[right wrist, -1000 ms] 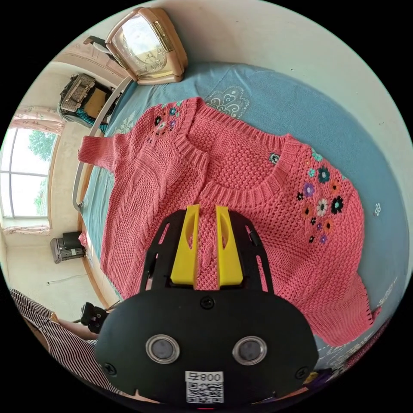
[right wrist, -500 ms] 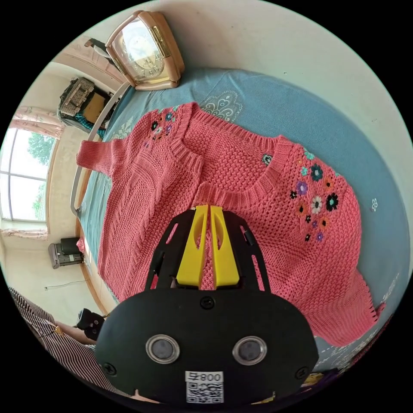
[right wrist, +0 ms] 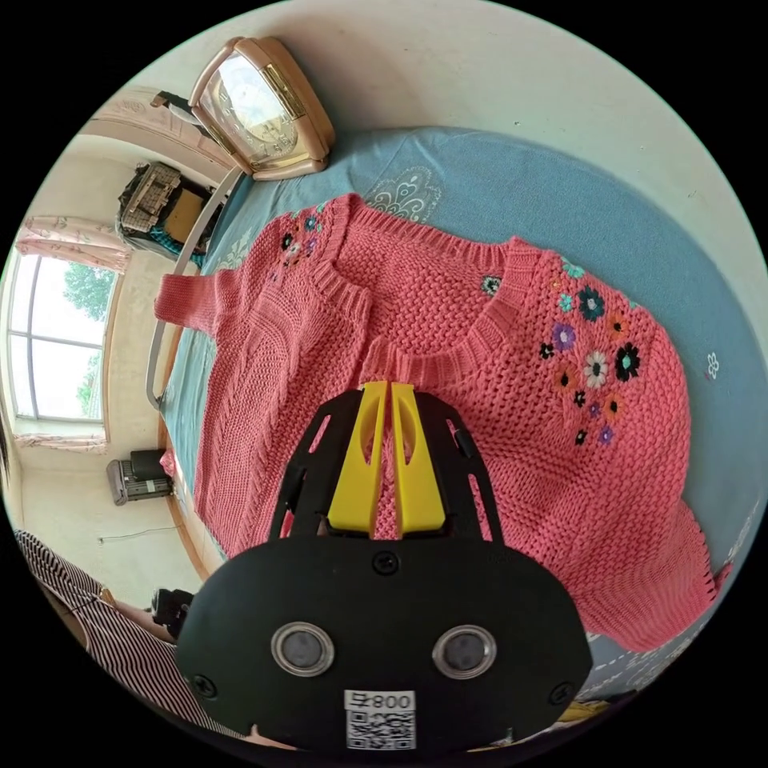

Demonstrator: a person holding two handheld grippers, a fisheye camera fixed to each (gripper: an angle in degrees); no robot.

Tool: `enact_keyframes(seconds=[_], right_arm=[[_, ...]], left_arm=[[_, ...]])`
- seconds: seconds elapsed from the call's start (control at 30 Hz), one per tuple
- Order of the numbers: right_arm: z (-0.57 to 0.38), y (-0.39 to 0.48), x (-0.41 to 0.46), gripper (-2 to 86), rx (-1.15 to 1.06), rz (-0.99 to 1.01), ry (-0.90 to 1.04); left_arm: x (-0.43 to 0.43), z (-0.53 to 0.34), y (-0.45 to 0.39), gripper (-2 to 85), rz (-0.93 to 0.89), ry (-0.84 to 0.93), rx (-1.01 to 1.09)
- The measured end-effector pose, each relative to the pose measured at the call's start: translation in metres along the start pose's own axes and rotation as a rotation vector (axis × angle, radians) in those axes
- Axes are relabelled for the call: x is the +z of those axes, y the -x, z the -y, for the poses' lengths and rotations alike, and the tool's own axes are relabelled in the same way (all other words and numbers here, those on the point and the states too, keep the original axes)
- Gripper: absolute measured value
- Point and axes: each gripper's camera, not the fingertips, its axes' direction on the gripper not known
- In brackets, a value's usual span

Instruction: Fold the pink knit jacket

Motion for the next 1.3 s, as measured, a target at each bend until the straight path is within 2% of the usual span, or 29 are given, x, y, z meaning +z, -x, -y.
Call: enact_keyframes(seconds=[0.13, 0.3, 0.4, 0.53, 0.73, 0.97, 1.17, 1.3], right_arm=[[-0.006, -0.002, 0.004, 0.6, 0.006, 0.008, -0.009], [-0.014, -0.008, 0.006, 0.6, -0.003, 0.023, -0.016], [-0.021, -0.011, 0.007, 0.6, -0.002, 0.028, -0.027], [-0.029, -0.018, 0.008, 0.6, 0.017, 0.051, -0.035], [-0.042, -0.028, 0.009, 0.5, 0.025, 0.076, -0.044], [-0.068, -0.051, -0.015, 0.4, 0.085, 0.24, -0.128], [-0.081, -0.052, -0.057, 0.5, 0.07, 0.294, -0.262], [-0.073, -0.051, -0.054, 0.5, 0.065, 0.294, -0.265]], left_arm=[[0.017, 0.002, -0.011, 7.5, 0.191, 0.042, 0.003], [-0.02, -0.026, 0.024, 5.9, 0.157, -0.009, -0.15], [-0.028, -0.033, 0.013, 6.9, 0.119, -0.029, -0.114], [-0.003, -0.027, 0.007, 7.1, 0.128, 0.04, -0.137], [-0.012, -0.035, 0.02, 3.2, 0.054, 0.042, -0.177], [-0.051, -0.045, 0.02, 2.0, -0.054, -0.024, -0.145], [-0.094, -0.051, 0.031, 1.8, -0.072, -0.09, -0.122], [-0.108, -0.052, 0.046, 1.7, -0.059, -0.11, -0.137]])
